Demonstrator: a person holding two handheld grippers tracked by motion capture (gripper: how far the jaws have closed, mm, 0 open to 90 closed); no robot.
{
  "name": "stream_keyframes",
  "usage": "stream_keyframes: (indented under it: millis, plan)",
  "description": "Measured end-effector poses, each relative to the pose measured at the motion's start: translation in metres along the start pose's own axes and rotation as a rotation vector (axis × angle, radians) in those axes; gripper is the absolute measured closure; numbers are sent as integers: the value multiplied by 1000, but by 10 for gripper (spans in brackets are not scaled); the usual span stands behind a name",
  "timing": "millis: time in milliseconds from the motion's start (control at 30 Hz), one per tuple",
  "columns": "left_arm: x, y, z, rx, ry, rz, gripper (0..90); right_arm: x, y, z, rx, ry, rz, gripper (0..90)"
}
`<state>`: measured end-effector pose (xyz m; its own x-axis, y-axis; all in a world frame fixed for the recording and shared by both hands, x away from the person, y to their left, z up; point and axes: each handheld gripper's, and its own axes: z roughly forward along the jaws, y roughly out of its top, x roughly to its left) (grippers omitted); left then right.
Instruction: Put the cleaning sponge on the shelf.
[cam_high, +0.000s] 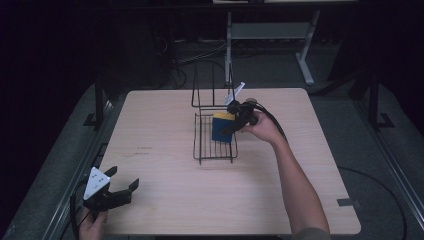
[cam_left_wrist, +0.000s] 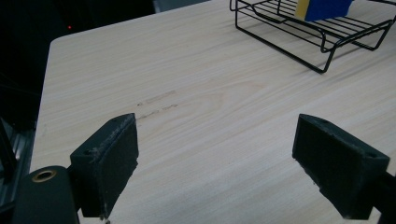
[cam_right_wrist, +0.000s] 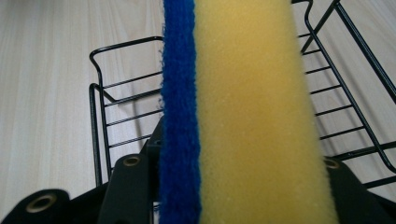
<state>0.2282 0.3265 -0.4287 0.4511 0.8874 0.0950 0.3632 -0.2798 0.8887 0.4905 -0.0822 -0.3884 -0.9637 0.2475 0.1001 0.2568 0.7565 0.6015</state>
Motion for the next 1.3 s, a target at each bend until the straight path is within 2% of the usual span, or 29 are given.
stream_keyframes:
  millis: [500,1000,1300]
  plan:
    - [0,1,0,5,-4,8,139,4,1,-5,-14,-6,23,382]
    - [-1,1,0,4,-4,8,139,6,0,-11,-2,-22,23,340]
    - [-1,1,1,3,-7,7,139,8,-8,-16,-19,-37,36,320]
